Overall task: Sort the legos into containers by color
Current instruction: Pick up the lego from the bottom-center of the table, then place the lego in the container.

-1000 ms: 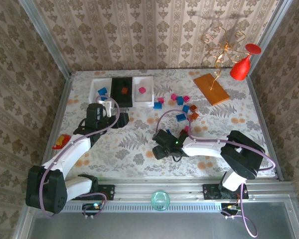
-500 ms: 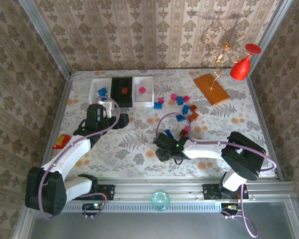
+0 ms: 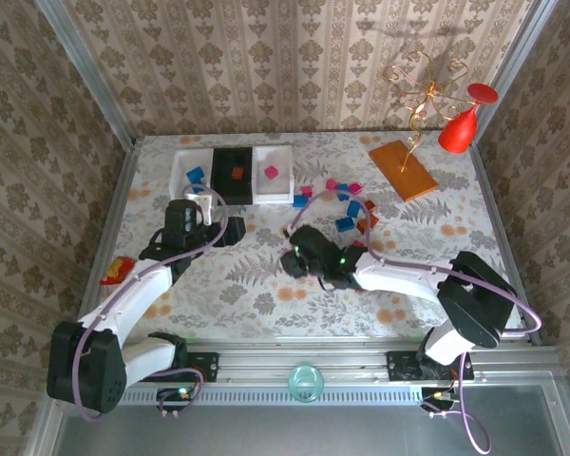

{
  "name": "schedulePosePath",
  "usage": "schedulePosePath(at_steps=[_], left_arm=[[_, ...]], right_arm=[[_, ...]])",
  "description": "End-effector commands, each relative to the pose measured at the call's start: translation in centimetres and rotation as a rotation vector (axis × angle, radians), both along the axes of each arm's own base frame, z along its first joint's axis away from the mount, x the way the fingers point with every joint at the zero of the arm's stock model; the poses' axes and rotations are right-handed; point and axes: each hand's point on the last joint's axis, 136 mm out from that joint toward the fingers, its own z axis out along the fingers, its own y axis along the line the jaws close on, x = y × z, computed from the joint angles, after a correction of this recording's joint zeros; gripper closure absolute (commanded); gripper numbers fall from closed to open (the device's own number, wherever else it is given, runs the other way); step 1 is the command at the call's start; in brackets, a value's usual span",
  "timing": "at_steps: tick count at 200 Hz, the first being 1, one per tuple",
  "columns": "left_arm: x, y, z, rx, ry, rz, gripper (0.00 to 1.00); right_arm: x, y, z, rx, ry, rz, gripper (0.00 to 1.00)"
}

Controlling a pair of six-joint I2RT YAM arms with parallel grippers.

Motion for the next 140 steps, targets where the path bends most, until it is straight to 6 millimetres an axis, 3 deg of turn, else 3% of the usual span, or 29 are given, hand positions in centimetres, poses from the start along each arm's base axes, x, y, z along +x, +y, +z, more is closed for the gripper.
schedulePosePath(at_steps=[1, 43, 91, 103, 120, 140], left_arm=[[-0.3, 0.7, -0.2, 0.032, -0.027, 0.010, 0.06], [-0.5, 0.6, -0.2, -0.007, -0.069, 0.004, 0.04], [-0.7, 0.7, 0.3, -0.015, -0.072, 0.011, 0.04], [-0.7, 0.8, 0.4, -0.015, -0.074, 0.012, 0.04], [-0.8, 0.7, 0.5, -0.020, -0.074, 0.008, 0.04], [-0.8, 0.4, 0.6, -0.032, -0.073, -0.003, 0.04]], right_arm=[[5.3, 1.6, 4.7, 0.194, -0.103, -0.055, 0.68], [14.1, 2.5, 6.0, 0.248, -0.159, -0.150, 0.68], [23.6, 3.1, 2.3, 0.090, -0.200, -0.241, 0.65], [25.2, 3.3, 1.3, 0.083, -0.177, -0.252, 0.62], [27.0, 3.4, 1.7, 0.071, -0.175, -0.254, 0.55], [27.1, 3.3, 3.6, 0.053, -0.192, -0.228, 0.44]])
